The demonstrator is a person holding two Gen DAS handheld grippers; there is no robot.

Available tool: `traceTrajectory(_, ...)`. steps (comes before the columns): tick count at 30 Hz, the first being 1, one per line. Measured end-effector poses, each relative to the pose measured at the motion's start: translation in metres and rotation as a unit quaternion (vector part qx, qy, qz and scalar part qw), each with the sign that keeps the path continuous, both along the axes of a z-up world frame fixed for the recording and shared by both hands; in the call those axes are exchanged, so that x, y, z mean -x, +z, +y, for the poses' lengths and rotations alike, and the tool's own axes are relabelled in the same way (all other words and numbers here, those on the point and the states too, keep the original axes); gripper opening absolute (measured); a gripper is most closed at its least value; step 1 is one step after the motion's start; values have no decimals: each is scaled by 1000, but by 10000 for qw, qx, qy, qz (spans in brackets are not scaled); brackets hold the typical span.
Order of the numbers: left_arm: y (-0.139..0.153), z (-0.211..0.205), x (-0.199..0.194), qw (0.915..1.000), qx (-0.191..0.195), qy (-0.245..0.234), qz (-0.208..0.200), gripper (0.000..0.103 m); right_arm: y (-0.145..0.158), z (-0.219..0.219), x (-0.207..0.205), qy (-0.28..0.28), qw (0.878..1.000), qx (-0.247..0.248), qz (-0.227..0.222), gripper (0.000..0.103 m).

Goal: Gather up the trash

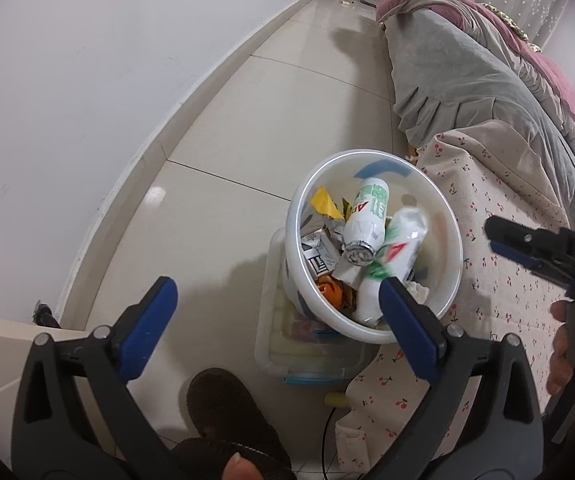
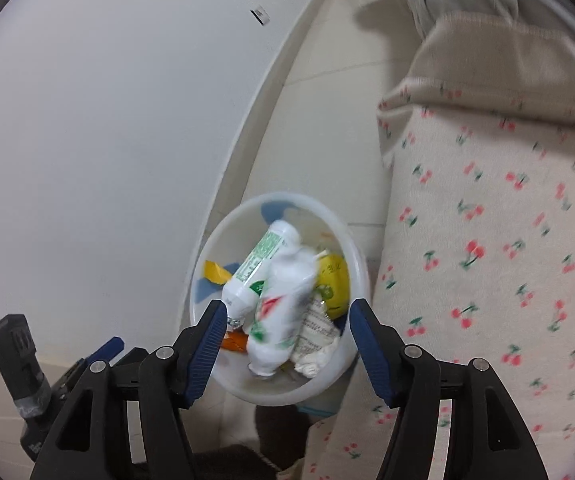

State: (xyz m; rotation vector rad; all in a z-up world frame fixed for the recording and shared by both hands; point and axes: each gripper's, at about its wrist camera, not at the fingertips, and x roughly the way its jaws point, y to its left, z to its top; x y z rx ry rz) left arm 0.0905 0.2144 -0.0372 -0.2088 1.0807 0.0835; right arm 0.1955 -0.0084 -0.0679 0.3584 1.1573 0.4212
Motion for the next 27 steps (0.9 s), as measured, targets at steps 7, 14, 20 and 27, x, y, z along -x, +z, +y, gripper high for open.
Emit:
traceTrajectory(7, 11, -16, 21, 9998, -79, -171, -119, 102, 33, -27, 32, -70, 9970, 686, -347, 78)
traceTrajectory(14, 21, -48, 48, 9990, -175, -350, -222, 102, 61, -74, 89, -403, 9851, 1445, -840, 99)
traceTrajectory(20, 29, -89, 71, 9959, -407, -713, -370, 102, 70, -100, 142, -750, 9692, 1983, -1255, 103)
traceTrajectory(27, 32, -116, 93, 9945, -468, -688, -638, 102, 69, -114, 199, -1327, 9495, 2200, -1802, 103)
